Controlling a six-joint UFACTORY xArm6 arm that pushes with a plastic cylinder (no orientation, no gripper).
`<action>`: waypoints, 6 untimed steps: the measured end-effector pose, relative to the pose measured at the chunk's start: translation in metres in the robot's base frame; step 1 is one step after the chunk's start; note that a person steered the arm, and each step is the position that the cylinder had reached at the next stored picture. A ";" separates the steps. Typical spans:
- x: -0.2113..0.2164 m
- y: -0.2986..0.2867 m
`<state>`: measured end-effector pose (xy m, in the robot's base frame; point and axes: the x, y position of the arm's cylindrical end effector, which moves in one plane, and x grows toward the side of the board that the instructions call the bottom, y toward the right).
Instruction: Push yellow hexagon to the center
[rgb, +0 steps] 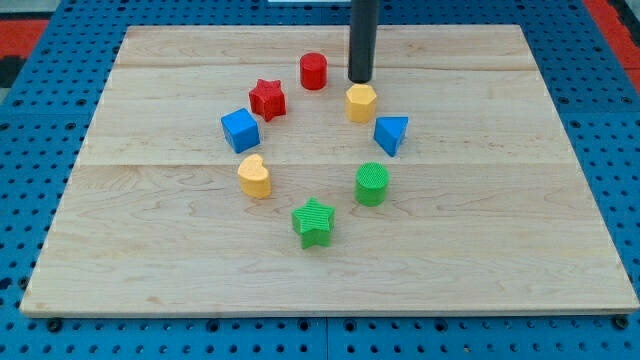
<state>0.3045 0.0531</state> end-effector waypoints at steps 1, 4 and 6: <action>0.025 -0.005; 0.054 0.032; 0.069 -0.041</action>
